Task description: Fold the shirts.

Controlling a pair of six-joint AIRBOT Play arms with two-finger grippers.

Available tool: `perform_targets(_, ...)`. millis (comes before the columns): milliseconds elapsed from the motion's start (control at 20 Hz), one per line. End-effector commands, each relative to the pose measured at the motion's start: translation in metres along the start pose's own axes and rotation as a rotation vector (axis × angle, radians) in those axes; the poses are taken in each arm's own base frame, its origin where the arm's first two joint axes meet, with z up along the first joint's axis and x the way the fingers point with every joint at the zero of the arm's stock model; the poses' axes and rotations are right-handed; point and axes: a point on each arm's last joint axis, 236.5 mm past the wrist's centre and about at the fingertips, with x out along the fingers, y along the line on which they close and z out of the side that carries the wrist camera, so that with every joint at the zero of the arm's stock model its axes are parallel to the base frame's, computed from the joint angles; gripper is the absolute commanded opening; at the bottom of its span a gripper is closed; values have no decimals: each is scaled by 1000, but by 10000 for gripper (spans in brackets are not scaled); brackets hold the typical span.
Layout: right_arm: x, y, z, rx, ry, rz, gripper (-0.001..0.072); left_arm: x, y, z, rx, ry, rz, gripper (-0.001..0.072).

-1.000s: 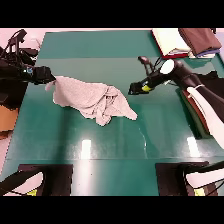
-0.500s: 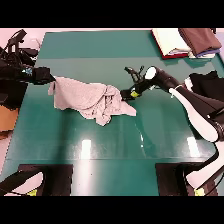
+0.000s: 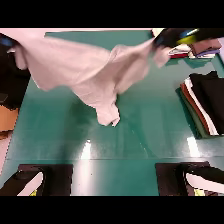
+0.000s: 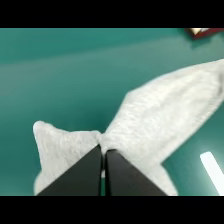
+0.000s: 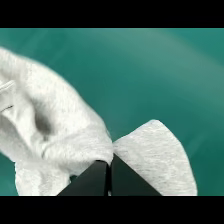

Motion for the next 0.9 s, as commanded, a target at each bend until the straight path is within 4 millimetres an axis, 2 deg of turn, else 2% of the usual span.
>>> perform_targets(0,-141,13,40,-70,-242,-129,16,-89,-41,42,82,-208,-5,20)
perform_targets(100,-184,12,42,-68,-319,-199,15,-120,-56,51,79,-281,-13,20)
perform_targets(200,-212,5,42,-54,-371,-272,15,-133,-69,54,65,-307,-47,20)
perform_targets(300,-225,-4,44,-41,-403,-324,15,-127,-77,45,56,-259,-92,19)
perform_targets(400,-217,-17,44,-22,-385,-336,14,-104,-69,26,30,-157,-99,19)
perform_targets(500,-183,-28,45,-3,-325,-291,15,-58,-49,-2,-31,-16,-97,19)
perform_targets(600,-129,-36,41,21,-231,-217,15,-3,-25,-47,-120,160,-102,19)
perform_targets(700,-57,-49,27,61,-97,-146,14,53,0,-116,-222,371,-100,20)
perform_targets(750,-18,-56,12,84,-11,-116,15,76,11,-154,-263,471,-100,20)
perform_targets(850,62,-73,-36,152,197,-65,15,116,32,-231,-335,632,-86,20)
